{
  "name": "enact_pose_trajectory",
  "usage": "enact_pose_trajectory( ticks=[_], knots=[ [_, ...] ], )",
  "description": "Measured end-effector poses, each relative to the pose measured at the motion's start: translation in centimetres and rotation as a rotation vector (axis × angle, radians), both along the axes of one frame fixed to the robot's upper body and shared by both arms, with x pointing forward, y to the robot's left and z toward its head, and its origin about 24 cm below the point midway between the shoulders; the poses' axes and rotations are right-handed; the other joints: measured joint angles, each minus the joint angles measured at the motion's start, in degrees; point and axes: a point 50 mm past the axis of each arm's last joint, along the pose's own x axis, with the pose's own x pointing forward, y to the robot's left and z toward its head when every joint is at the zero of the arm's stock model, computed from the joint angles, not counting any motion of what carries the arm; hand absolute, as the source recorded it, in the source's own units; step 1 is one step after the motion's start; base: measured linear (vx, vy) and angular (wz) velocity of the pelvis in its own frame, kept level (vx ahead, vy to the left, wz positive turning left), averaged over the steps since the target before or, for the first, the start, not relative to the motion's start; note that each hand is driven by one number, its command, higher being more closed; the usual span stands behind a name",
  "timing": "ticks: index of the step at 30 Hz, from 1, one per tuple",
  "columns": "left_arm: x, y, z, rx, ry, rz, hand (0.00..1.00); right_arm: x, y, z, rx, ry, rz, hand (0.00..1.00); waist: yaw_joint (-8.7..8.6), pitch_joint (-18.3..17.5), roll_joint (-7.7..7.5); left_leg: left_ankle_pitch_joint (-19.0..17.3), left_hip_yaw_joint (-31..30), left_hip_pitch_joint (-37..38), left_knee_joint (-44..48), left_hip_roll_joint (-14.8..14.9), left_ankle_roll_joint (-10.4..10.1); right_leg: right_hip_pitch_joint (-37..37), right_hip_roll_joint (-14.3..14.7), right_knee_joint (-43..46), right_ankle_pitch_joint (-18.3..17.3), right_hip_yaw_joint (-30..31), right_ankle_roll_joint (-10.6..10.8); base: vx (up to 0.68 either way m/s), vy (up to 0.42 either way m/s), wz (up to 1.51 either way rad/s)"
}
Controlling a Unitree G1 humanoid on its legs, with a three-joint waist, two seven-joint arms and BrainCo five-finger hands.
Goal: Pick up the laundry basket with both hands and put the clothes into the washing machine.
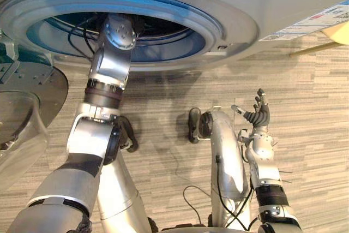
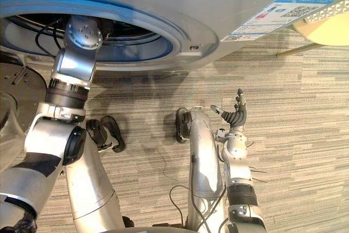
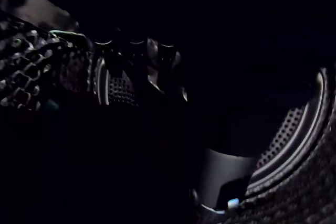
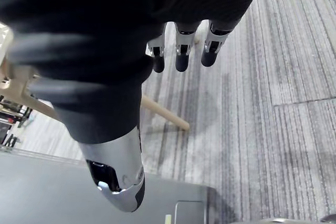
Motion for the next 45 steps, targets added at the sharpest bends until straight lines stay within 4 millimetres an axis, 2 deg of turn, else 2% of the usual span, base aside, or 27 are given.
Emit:
enact_pose_trajectory(
  ticks=[5,6,8,9,10,13,15,16,18,21,22,24,27,30,31,32,33,34,35,36,38,39,40,42,43,44,45],
  knots=[
    [-1.9,-0.1,-9.6,-0.194,0.210,-0.067,0.00,-0.3,0.9,-1.1,0.023,0.064,0.010,0.00,2.32,-0.1,-0.01,1.8,1.5,7.8,-8.0,-0.8,-0.7,7.4,-0.8,-6.4,0.0,-0.9,-0.3,0.10,-0.018,0.17],
    [-2.8,-0.3,-12.9,-0.255,0.295,-0.085,0.00,-0.6,0.9,-1.6,0.027,0.085,0.008,0.00,2.94,-0.1,0.03,2.3,2.0,11.1,-10.9,-1.0,-1.1,10.9,-0.9,-9.1,0.4,-1.5,-1.0,0.13,-0.028,0.16],
    [-3.9,-0.5,-16.2,-0.313,0.386,-0.092,0.00,-1.0,0.8,-2.2,0.028,0.112,0.002,0.00,3.38,-0.5,0.08,2.8,2.5,14.9,-14.1,-1.0,-1.3,14.7,-1.0,-12.1,0.5,-2.2,-1.2,0.12,-0.035,0.17],
    [-5.2,-0.8,-19.1,-0.376,0.479,-0.124,0.00,-1.7,0.4,-3.0,0.028,0.147,-0.004,0.00,3.90,-0.7,0.04,3.8,3.3,19.3,-18.0,-1.3,-1.3,19.1,-1.5,-15.4,0.7,-2.7,-1.4,0.13,-0.054,0.26],
    [-5.8,-0.9,-20.2,-0.403,0.512,-0.135,0.00,-2.0,0.4,-3.5,0.029,0.164,-0.002,0.00,3.96,-1.1,0.07,4.2,3.5,21.1,-19.6,-1.8,-1.4,20.8,-1.7,-16.7,0.8,-2.9,-1.4,0.16,-0.073,0.30],
    [-8.8,-0.6,-25.2,-0.526,0.669,-0.163,0.00,-3.6,0.3,-5.9,0.037,0.270,0.010,0.00,4.25,-3.2,0.15,5.8,4.7,30.1,-27.5,-2.2,-1.8,29.9,-1.8,-24.0,1.7,-4.2,-1.4,0.15,-0.052,0.20],
    [-11.3,-0.2,-29.7,-0.577,0.848,-0.140,0.00,-5.4,0.0,-8.8,0.051,0.403,0.008,0.00,4.40,-4.6,0.25,7.8,6.2,41.5,-36.4,-3.2,-1.9,41.1,-1.9,-32.3,3.2,-5.1,-0.8,0.18,-0.031,0.23],
    [-11.9,0.1,-30.7,-0.585,0.889,-0.126,0.00,-5.9,0.0,-9.5,0.055,0.435,0.007,0.00,4.37,-5.1,0.42,8.4,6.5,44.0,-38.5,-3.4,-1.9,43.6,-1.9,-34.4,3.8,-5.4,-0.7,0.19,0.003,0.19],
    [-14.6,0.7,-34.5,-0.616,1.054,-0.075,0.00,-8.2,-0.3,-12.1,0.070,0.559,-0.001,0.00,4.36,-8.0,1.19,10.1,8.2,53.3,-46.9,-4.0,-1.6,52.9,-1.8,-43.0,5.9,-6.3,0.0,0.18,0.047,0.13],
    [-17.4,2.0,-37.6,-0.626,1.202,0.015,0.00,-10.2,-0.4,-14.2,0.087,0.673,-0.012,0.00,4.20,-10.5,2.61,12.3,10.2,62.8,-55.1,-4.3,-1.2,62.7,-1.5,-52.7,9.1,-7.0,1.1,0.16,0.082,0.02],
    [-17.8,2.3,-38.0,-0.618,1.225,0.030,0.00,-10.6,-0.5,-14.5,0.090,0.691,-0.015,0.00,4.17,-10.9,2.83,12.8,10.8,64.7,-56.8,-4.4,-1.1,64.5,-1.4,-54.7,9.9,-6.9,1.4,0.13,0.102,-0.06],
    [-19.5,3.4,-39.4,-0.591,1.306,0.096,0.00,-11.7,-0.7,-15.7,0.108,0.755,-0.030,0.00,4.27,-13.7,4.01,14.7,13.1,70.8,-63.7,-4.8,-0.7,70.4,-0.7,-64.0,13.7,-6.3,2.4,0.12,0.108,-0.23],
    [-20.8,4.3,-40.4,-0.556,1.372,0.138,0.00,-11.9,-1.0,-16.1,0.110,0.777,-0.026,0.00,4.68,-15.7,4.69,16.4,16.9,75.5,-69.1,-5.1,-0.4,73.9,-0.3,-71.9,17.9,-4.4,3.3,0.13,0.103,-0.52],
    [-20.5,5.1,-40.3,-0.516,1.380,0.156,0.00,-11.7,-1.5,-16.2,0.102,0.790,-0.032,0.00,5.21,-16.0,5.16,16.7,19.7,76.8,-70.1,-4.9,-0.1,74.7,0.1,-74.7,21.2,-3.7,3.6,0.05,0.074,-0.53],
    [-19.9,5.1,-40.2,-0.514,1.377,0.153,0.00,-11.9,-1.5,-16.7,0.103,0.820,-0.032,0.00,5.27,-16.0,5.16,17.2,20.2,77.1,-70.2,-5.4,0.5,74.4,0.0,-74.3,22.7,-3.8,4.3,-0.03,0.077,-0.23],
    [-19.7,4.9,-40.2,-0.521,1.372,0.149,0.00,-12.0,-1.6,-17.1,0.100,0.849,-0.029,0.00,5.63,-16.3,5.11,19.1,20.3,78.2,-72.8,-5.2,2.5,75.4,0.2,-75.9,23.8,-3.8,6.2,-0.04,0.032,-0.17],
    [-19.7,4.9,-40.2,-0.530,1.366,0.153,0.00,-12.1,-1.7,-17.2,0.099,0.859,-0.031,0.00,5.61,-16.2,5.40,19.7,20.6,79.5,-74.2,-5.0,1.8,75.3,-0.4,-72.6,22.2,-4.0,6.0,-0.04,-0.002,0.04],
    [-19.6,4.8,-40.2,-0.531,1.360,0.151,0.00,-12.5,-1.7,-17.5,0.103,0.880,-0.031,0.00,5.32,-16.3,4.60,19.7,20.5,80.7,-74.9,-6.0,1.8,74.8,-2.7,-60.7,17.3,-5.5,5.6,-0.05,-0.043,0.29],
    [-20.0,5.5,-40.2,-0.521,1.363,0.169,0.00,-12.7,-1.4,-17.8,0.103,0.901,-0.022,0.00,5.54,-17.0,3.02,19.7,20.0,80.5,-73.1,-7.1,1.8,75.2,-5.0,-55.9,15.4,-5.5,7.1,-0.05,-0.031,0.33],
    [-19.9,5.6,-40.1,-0.534,1.355,0.178,0.00,-12.7,-1.4,-17.9,0.103,0.904,-0.021,0.00,5.67,-17.1,2.78,19.6,19.9,80.0,-71.9,-7.5,1.8,75.0,-4.8,-56.2,15.3,-5.6,7.6,-0.10,-0.028,0.08],
    [-21.0,5.1,-40.7,-0.588,1.369,0.203,0.00,-11.3,-1.9,-17.3,0.075,0.881,-0.014,0.00,7.97,-18.0,4.37,21.2,19.9,79.0,-73.1,-6.5,2.7,79.3,-2.5,-65.5,14.7,-5.1,8.0,-0.13,-0.106,-0.17],
    [-20.5,4.5,-40.6,-0.588,1.355,0.192,0.00,-10.0,-2.0,-16.6,0.055,0.848,-0.005,0.00,8.48,-17.7,3.84,21.4,19.8,76.5,-71.7,-7.1,2.3,78.5,-3.4,-65.7,11.2,-4.1,5.2,-0.14,-0.157,-0.03],
    [-20.3,4.5,-40.5,-0.587,1.351,0.189,0.00,-9.9,-2.1,-16.5,0.053,0.844,-0.005,0.00,8.54,-17.4,3.85,21.4,19.7,76.0,-71.3,-7.1,2.3,78.5,-3.4,-66.2,10.6,-4.3,4.6,-0.22,-0.153,0.22],
    [-19.4,3.1,-40.2,-0.613,1.326,0.159,0.00,-8.0,-2.7,-15.3,0.024,0.791,-0.009,0.00,8.79,-14.9,7.99,23.0,16.2,72.3,-70.5,-4.7,0.2,78.2,0.5,-69.3,13.2,-6.6,2.3,-0.29,-0.120,0.23],
    [-19.6,3.0,-40.3,-0.613,1.329,0.162,0.00,-8.0,-2.5,-15.4,0.022,0.791,-0.011,0.00,8.71,-14.6,8.43,23.8,15.5,71.9,-70.9,-4.2,-0.4,78.2,1.1,-69.5,13.5,-7.2,1.8,-0.28,-0.114,0.28],
    [-19.8,3.1,-40.4,-0.603,1.337,0.160,0.00,-8.3,-2.2,-15.6,0.028,0.799,-0.012,0.00,8.64,-14.4,8.40,26.4,14.7,72.2,-73.2,-3.9,-1.1,77.8,1.4,-69.1,14.0,-8.1,1.0,-0.26,-0.102,0.41],
    [-20.0,3.2,-40.4,-0.593,1.343,0.159,0.00,-8.7,-2.2,-15.9,0.034,0.812,-0.019,0.00,8.44,-14.1,7.72,30.9,13.6,73.3,-77.8,-4.5,-2.2,77.5,1.0,-69.0,14.3,-9.2,0.0,-0.31,-0.135,0.48]
  ],
)
